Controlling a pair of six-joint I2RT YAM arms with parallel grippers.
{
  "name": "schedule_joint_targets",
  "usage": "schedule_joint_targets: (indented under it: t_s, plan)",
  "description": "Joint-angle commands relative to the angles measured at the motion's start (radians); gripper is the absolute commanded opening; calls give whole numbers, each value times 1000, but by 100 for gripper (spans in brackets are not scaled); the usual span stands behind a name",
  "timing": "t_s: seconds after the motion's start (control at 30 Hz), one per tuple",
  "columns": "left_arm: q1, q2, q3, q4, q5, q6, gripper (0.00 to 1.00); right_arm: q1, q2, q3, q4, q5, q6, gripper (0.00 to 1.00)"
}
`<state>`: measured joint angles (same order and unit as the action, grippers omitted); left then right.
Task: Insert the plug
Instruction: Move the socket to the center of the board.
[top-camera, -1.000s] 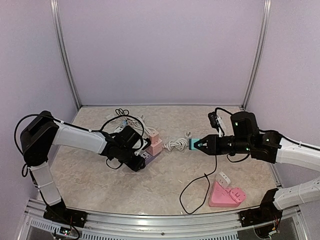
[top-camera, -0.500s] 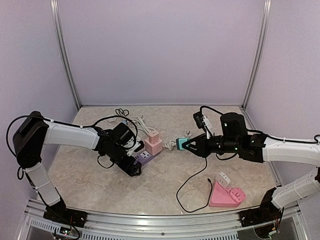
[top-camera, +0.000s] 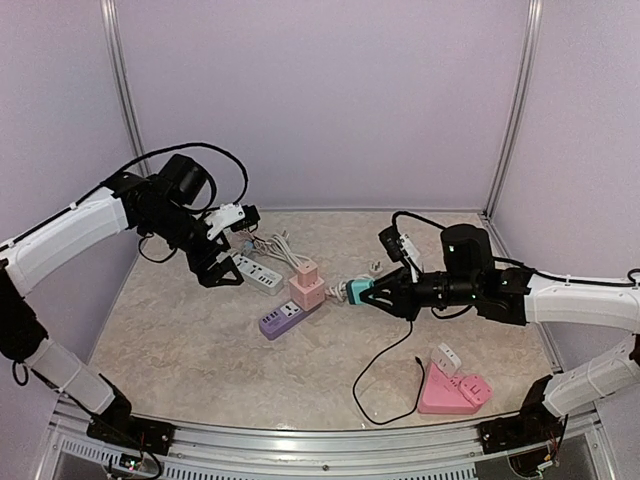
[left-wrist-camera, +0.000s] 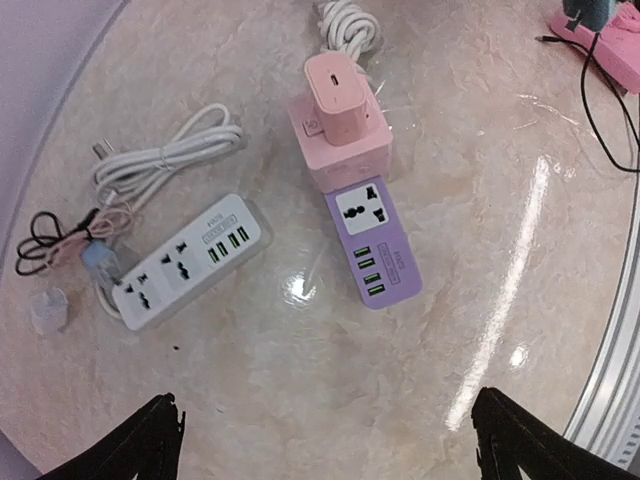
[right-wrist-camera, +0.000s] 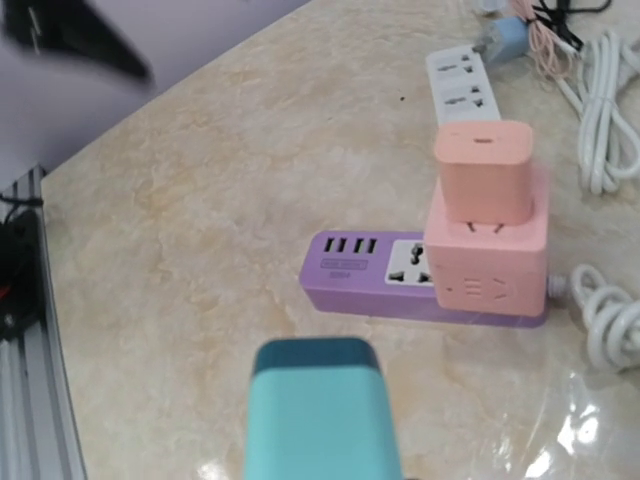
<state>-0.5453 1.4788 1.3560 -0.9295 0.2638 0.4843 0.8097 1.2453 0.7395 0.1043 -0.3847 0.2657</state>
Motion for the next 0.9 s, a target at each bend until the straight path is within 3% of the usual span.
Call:
schedule_joint_targets:
  t_s: [0.0, 0.17, 0.27, 0.5, 0.67, 0.87]
  plan:
    - [6, 34, 145, -221, 7, 592, 99, 6, 16, 24, 34, -12, -120, 0]
    - [5, 294, 361, -366, 78, 964, 99, 0, 47, 2, 111, -14, -137, 0]
    - [1, 438, 469, -354, 148, 1062, 99, -4, 80, 22, 101, -43, -134, 0]
    - [-32, 689, 713, -336, 261, 1143, 99, -17, 121, 56, 48, -80, -146, 0]
    - [-41, 775, 723, -356, 307, 1205, 99, -24, 96, 26, 48, -73, -151, 0]
    - [-63, 820, 736, -259, 368, 1102, 99, -28, 115, 29, 49, -82, -155, 0]
